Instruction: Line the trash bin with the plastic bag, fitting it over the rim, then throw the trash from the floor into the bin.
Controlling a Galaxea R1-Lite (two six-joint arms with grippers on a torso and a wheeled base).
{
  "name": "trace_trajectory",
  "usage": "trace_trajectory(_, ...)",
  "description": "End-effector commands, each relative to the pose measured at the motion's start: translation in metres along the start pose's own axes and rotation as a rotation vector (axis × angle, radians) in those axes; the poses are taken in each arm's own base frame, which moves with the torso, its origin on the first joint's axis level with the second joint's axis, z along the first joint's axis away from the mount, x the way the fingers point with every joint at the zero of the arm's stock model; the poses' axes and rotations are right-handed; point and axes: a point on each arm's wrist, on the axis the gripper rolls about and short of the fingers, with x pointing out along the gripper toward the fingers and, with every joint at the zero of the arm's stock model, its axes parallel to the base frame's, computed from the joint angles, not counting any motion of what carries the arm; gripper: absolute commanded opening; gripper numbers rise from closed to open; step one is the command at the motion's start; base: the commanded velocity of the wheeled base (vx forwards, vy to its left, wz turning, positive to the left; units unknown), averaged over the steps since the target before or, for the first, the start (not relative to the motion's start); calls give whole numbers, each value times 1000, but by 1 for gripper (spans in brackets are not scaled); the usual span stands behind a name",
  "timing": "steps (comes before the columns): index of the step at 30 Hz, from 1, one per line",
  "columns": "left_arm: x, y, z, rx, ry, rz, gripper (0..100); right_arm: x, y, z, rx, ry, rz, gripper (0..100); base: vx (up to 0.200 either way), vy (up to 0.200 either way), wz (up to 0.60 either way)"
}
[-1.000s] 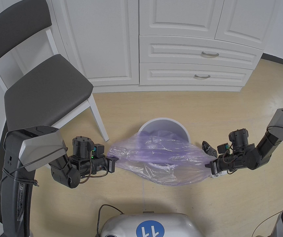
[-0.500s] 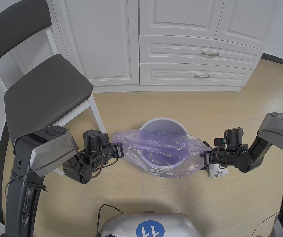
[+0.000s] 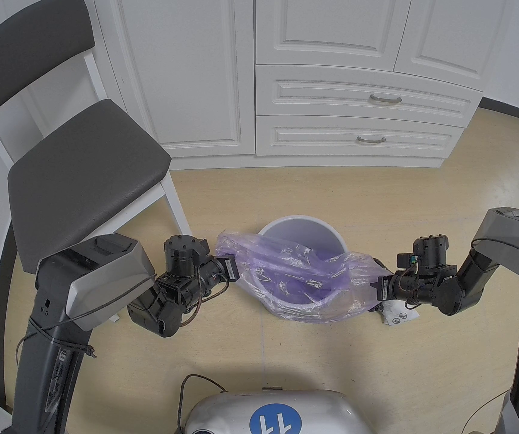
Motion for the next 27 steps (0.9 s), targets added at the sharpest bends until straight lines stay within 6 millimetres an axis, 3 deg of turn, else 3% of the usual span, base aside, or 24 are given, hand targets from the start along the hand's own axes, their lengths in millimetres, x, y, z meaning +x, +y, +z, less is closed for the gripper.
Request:
trace_trajectory(1,14,6,-12,-3,18,14,0,8,-5,-6,9,18,-9,0,0,0,0)
trace_trajectory(7,25,9,-9,-6,31,103,0,11,-9,-5,23,62,-46,0,0,0,0)
trace_trajectory(27,16,7,-6,-8,31,115,0,15,-12,-9,44,86,-56,0,0,0,0)
